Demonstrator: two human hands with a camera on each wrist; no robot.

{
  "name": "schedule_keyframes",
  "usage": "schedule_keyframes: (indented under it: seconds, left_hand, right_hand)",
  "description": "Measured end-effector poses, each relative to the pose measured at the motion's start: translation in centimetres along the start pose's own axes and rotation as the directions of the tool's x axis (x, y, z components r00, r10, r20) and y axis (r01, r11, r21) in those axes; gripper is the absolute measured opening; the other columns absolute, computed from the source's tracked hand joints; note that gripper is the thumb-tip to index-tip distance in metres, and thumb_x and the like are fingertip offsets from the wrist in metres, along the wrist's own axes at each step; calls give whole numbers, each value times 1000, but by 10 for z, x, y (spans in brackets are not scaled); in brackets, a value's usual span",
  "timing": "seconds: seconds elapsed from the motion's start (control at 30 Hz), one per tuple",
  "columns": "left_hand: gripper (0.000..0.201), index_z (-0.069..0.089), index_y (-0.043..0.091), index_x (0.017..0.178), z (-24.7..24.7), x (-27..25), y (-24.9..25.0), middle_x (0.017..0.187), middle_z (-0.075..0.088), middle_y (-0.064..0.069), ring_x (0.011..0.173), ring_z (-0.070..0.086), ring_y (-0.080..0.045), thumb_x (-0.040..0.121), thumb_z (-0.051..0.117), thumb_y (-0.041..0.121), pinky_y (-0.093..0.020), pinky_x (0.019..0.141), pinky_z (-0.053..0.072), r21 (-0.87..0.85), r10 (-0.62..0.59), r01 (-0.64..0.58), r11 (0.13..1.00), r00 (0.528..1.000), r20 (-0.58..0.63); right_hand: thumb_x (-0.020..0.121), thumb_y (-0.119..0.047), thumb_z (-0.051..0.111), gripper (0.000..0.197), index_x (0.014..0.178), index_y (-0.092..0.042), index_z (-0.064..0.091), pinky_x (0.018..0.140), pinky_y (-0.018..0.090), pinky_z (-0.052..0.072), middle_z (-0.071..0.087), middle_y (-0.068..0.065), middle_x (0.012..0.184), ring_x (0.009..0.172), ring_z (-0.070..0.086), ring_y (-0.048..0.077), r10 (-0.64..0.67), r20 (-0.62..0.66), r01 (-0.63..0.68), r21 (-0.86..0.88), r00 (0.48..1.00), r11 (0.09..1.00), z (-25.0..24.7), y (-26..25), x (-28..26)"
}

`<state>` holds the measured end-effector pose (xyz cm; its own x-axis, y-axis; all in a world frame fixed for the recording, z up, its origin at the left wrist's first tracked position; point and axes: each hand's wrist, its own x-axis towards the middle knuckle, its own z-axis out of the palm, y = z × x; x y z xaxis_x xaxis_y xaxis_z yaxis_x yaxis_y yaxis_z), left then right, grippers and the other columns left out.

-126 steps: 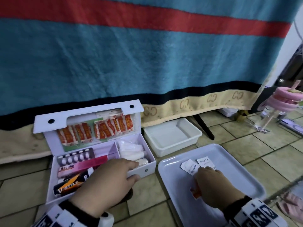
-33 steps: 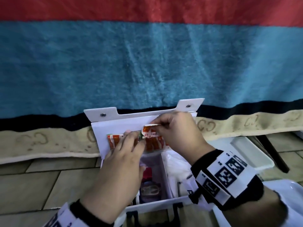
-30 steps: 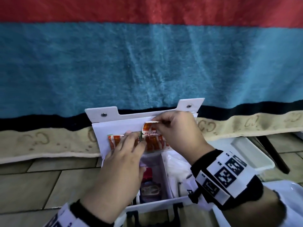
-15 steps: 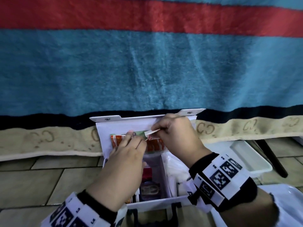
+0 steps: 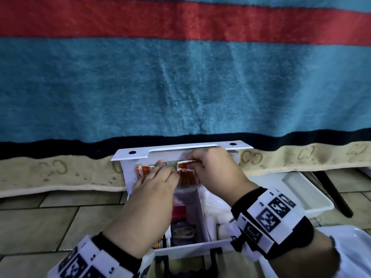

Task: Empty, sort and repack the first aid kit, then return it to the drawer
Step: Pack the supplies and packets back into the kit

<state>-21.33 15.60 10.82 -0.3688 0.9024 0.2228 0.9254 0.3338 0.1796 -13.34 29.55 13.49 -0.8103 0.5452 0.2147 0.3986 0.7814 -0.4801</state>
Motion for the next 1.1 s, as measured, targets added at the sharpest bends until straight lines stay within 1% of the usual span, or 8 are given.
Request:
schedule_keyframes:
  seconds: [0.07, 0.17, 0.37, 0.67, 0.83, 0.9, 0.97, 1.1]
  left_hand:
    - [39, 51, 27, 114, -2, -2, 1, 126, 33, 7, 114, 51, -22, 80, 67, 14, -35, 86, 46, -3, -20, 20, 1000, 1000, 6]
    - [40, 55, 28, 104, -6, -3, 2, 121, 30, 4, 83, 57, -20, 73, 71, 10, -30, 71, 46, 7, -61, 61, 998, 998, 27]
    - [44, 46, 32, 123, -11, -2, 4, 130, 18, 6, 102, 50, -19, 85, 59, 14, -32, 94, 39, 7, -76, 76, 997, 997, 26]
    - [47, 34, 35, 133, -14, -1, 4, 133, 14, 8, 113, 43, -17, 91, 53, 23, -31, 104, 31, 35, -59, 56, 998, 996, 69]
    - [60, 22, 37, 139, -13, -1, 1, 141, 7, 10, 119, 44, -22, 91, 53, 19, -32, 102, 33, -24, -69, 71, 997, 995, 73]
    - [69, 14, 38, 144, -10, 0, 1, 145, 6, 10, 121, 44, -25, 91, 51, 13, -33, 101, 35, -58, -76, 80, 995, 995, 58]
    - [73, 9, 34, 148, -7, 1, 1, 151, 6, 9, 128, 39, -24, 91, 49, 10, -32, 104, 33, -81, -87, 89, 993, 996, 28]
    - [66, 19, 27, 149, -5, 4, 10, 157, 7, 12, 145, 8, -12, 93, 50, 11, -27, 116, 14, -159, -41, 38, 987, 999, -13]
  right_hand:
    - [89, -13, 54, 22, 100, -25, 69, 77, 32, 53, 71, 6, 90, 89, 64, 26, -22, 60, 31, -154, 998, 988, 2, -5, 0]
    - [89, -9, 48, 27, 104, -21, 67, 76, 30, 48, 69, 6, 95, 95, 62, 27, -23, 99, 50, -286, 995, 957, 5, -12, 0]
    - [91, -23, 55, 14, 99, -28, 65, 76, 27, 43, 70, 3, 93, 92, 62, 24, -11, 92, 25, -149, 996, 988, 0, -18, 2]
    - [93, -14, 48, 19, 103, -15, 65, 81, 31, 46, 67, 10, 103, 103, 58, 28, -13, 165, 63, -303, 986, 951, 6, -16, 9]
    - [86, -7, 49, 29, 104, -22, 64, 88, 30, 42, 67, 3, 101, 102, 59, 24, -154, 28, 153, -372, 988, 915, -5, -18, -2]
    - [82, 1, 49, 42, 112, -22, 65, 90, 25, 42, 66, 1, 111, 108, 57, 21, -194, 0, 188, -233, 981, 954, -17, -17, -10]
    - [87, -1, 52, 37, 114, -20, 68, 90, 18, 41, 67, 0, 114, 107, 59, 16, -195, -73, 190, -66, 978, 980, -34, -12, -21]
    - [91, -10, 57, 21, 102, -20, 72, 80, 11, 46, 72, -5, 94, 88, 62, 2, -71, -278, 112, 135, 958, 984, -82, 22, -63]
